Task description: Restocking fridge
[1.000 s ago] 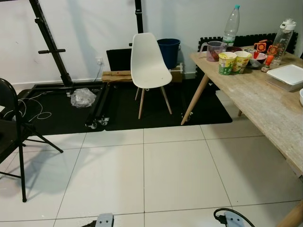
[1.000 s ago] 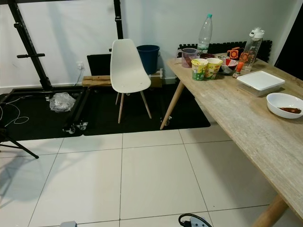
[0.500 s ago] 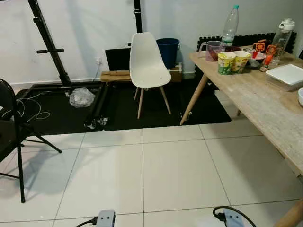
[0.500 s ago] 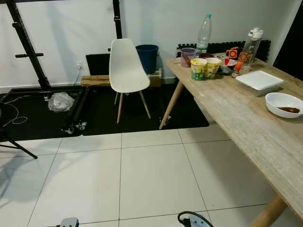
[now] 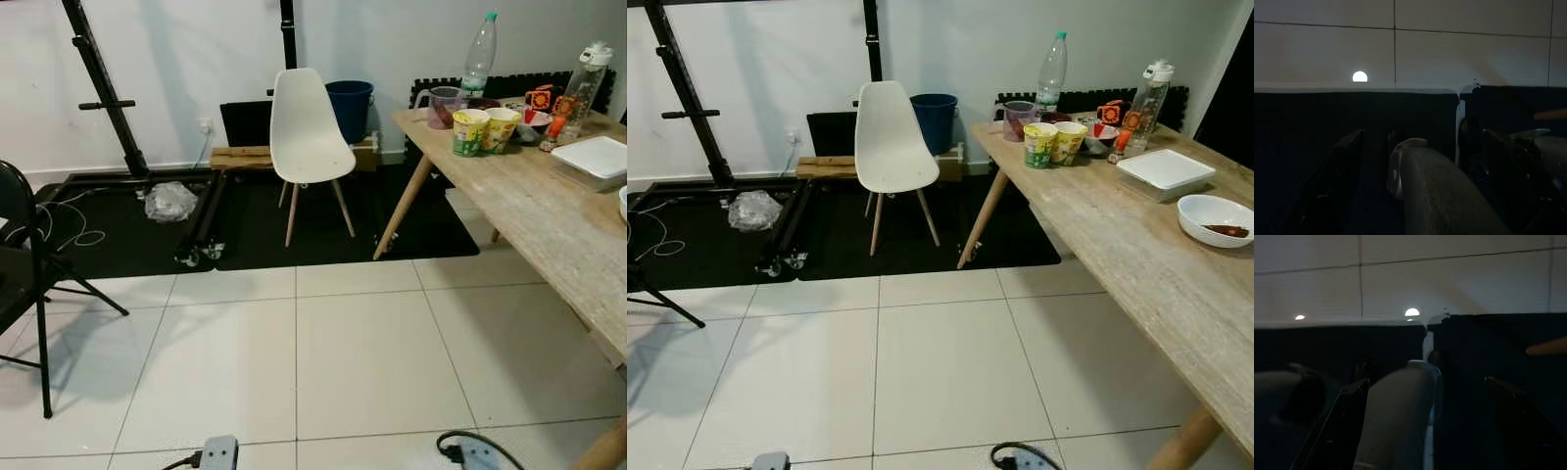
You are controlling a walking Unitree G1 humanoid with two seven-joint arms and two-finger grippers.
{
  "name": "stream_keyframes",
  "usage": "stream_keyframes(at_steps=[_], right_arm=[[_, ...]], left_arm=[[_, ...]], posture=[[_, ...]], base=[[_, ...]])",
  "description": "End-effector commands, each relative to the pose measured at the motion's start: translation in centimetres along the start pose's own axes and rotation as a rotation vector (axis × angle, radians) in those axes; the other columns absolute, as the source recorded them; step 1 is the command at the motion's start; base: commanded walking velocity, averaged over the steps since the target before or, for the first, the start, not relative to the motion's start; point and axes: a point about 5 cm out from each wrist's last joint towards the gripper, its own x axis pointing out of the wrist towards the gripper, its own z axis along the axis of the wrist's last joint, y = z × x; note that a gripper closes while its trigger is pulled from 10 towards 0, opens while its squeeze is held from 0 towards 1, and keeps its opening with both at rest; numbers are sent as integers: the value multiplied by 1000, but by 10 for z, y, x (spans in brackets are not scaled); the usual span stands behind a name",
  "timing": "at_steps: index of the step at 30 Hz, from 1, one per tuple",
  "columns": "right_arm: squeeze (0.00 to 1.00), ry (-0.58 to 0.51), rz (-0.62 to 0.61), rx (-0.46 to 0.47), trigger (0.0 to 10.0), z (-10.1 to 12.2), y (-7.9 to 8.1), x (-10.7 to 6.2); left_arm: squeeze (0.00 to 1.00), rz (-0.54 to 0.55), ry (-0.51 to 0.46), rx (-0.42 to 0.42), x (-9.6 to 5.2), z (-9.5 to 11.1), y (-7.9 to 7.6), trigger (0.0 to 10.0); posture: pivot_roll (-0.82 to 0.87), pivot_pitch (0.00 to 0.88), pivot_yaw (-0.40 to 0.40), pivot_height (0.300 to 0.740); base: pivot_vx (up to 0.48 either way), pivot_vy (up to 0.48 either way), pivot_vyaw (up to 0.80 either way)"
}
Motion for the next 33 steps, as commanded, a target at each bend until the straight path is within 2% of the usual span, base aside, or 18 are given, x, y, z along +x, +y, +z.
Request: stream_keyframes(at_steps=[1,3,7,14,33], right_arm=[[0,-18,20,-36,10000,8,2,1],[0,-21,27,-43,10000,9,3,2],[0,-11,57,-59,10000,8,6,2],[0,0,56,-60,10000,6,6,2],[0,1,60,-48,10000,4,7,2]], left_arm=[[0,-6,12,11,0,-3,-3,10000],[0,-8,12,11,0,-3,-4,10000],[0,-50,32,34,2,-9,-16,10000],[0,-45,39,37,1,-11,-12,10000],[0,-52,43,48,1,-10,-12,10000]], posture=[[-47,0,-8,740],[-47,0,-8,740],[-49,0,-14,740],[-48,0,-11,740],[-51,0,-4,740]], base=[[0,0,0],[0,0,0],[0,0,0],[0,0,0],[0,0,0]])
